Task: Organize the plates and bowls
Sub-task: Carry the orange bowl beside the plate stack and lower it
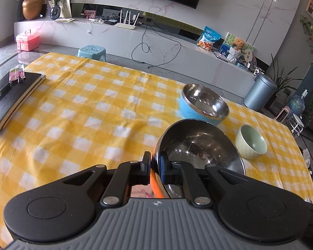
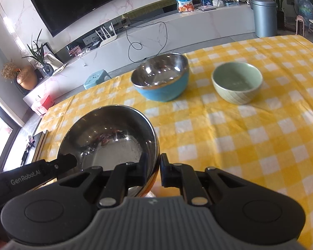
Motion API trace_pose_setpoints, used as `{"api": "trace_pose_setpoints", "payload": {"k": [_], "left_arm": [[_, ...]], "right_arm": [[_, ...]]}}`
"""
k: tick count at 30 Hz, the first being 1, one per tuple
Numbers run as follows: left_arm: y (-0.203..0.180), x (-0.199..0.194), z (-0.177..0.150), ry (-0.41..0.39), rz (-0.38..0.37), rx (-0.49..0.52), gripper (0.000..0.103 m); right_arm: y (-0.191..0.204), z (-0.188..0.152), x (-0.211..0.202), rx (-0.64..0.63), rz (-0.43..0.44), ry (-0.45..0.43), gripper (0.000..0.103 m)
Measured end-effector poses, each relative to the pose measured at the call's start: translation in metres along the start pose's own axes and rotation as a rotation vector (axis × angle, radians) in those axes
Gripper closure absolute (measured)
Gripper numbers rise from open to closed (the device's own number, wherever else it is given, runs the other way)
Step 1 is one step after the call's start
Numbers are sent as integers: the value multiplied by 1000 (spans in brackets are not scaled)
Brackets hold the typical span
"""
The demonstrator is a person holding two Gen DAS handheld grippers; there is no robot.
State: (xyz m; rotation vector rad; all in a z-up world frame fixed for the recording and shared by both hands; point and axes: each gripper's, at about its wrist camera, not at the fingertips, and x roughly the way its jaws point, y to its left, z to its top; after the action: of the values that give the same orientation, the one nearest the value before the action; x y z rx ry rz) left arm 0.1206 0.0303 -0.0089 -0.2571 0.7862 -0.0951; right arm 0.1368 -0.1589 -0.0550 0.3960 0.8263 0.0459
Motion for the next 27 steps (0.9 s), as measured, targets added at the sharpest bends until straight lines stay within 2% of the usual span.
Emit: {"api": "trace_pose_setpoints", "payload": {"k": [13, 22, 27], "left_arm": [[-53, -2, -50, 90, -85, 96, 93], [-72, 6, -71, 147, -107, 131, 91], [-72, 12, -75, 169, -103, 123, 91]], "right_arm": [[-76, -30, -47, 94, -75, -6, 95], [-107, -38, -51, 126, -135, 8, 97], [-114, -40, -46, 138, -133, 32, 97]]}}
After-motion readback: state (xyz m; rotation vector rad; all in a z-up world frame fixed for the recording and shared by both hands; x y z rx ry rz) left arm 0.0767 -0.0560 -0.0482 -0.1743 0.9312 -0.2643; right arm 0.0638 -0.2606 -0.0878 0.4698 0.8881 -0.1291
